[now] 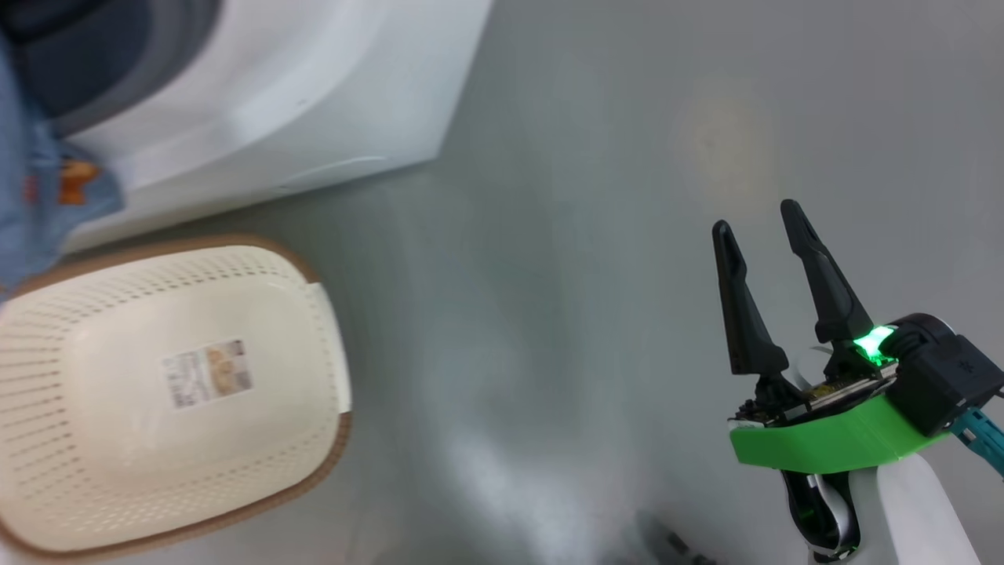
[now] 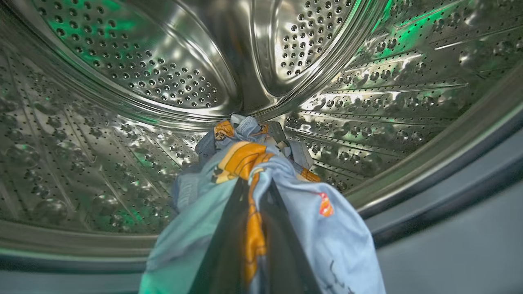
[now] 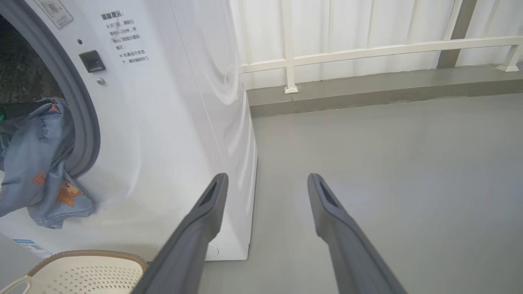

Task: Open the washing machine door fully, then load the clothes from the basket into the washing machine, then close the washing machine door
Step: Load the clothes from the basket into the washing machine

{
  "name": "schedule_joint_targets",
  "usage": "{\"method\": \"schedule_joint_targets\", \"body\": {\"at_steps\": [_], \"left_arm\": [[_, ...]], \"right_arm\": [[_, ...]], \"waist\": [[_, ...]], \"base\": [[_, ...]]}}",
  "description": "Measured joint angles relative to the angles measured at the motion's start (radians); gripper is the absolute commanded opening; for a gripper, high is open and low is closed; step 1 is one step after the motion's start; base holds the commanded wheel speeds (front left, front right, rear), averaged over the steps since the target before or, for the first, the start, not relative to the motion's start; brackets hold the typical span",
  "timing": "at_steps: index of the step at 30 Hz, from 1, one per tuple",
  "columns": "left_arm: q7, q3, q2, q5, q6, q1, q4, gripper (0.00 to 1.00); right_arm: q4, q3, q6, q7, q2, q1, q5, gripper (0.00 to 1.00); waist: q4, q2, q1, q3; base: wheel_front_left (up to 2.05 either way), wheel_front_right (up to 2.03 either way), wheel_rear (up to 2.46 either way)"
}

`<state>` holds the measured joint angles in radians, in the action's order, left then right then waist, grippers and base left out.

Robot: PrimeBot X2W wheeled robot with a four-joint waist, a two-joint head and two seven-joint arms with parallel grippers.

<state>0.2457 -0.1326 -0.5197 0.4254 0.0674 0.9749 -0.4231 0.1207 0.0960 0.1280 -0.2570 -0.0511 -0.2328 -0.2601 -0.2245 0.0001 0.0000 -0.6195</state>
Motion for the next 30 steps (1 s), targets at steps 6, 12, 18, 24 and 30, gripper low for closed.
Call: {"method": "schedule_joint_targets", "body": {"at_steps": [6,12,18,24,30], "left_arm": [[0.062,0.021,-0.083,-0.002,0.0,0.108,-0.036,0.0],[-0.002,0.045,-0.144,-0.037,-0.007,0.223,-0.071,0.0],[-0.174,0.049,-0.175,-0.103,-0.039,0.335,-0.123,0.0],[-0.364,0.028,-0.187,-0.187,-0.074,0.448,-0.139,0.0],[-0.451,0.005,-0.186,-0.215,-0.092,0.502,-0.192,0.0]], "right_arm": [[-0.002,0.021,0.0,0.0,0.0,-0.018,-0.053,1.0],[-0.005,0.034,0.0,0.0,0.002,-0.027,-0.061,1.0],[-0.006,0.047,0.0,0.0,0.004,-0.036,-0.065,1.0],[-0.007,0.052,0.0,0.0,0.005,-0.037,-0.066,1.0],[-0.007,0.053,0.0,0.0,0.005,-0.039,-0.065,1.0]], "waist": [[-0.073,0.0,0.0,-0.057],[-0.136,0.0,0.0,-0.103],[-0.173,0.0,0.0,-0.14],[-0.183,0.0,0.0,-0.158],[-0.174,0.0,0.0,-0.163]], "base": [[0.0,0.0,0.0],[0.0,0.0,0.0],[0.0,0.0,0.0],[0.0,0.0,0.0],[0.0,0.0,0.0]]}}
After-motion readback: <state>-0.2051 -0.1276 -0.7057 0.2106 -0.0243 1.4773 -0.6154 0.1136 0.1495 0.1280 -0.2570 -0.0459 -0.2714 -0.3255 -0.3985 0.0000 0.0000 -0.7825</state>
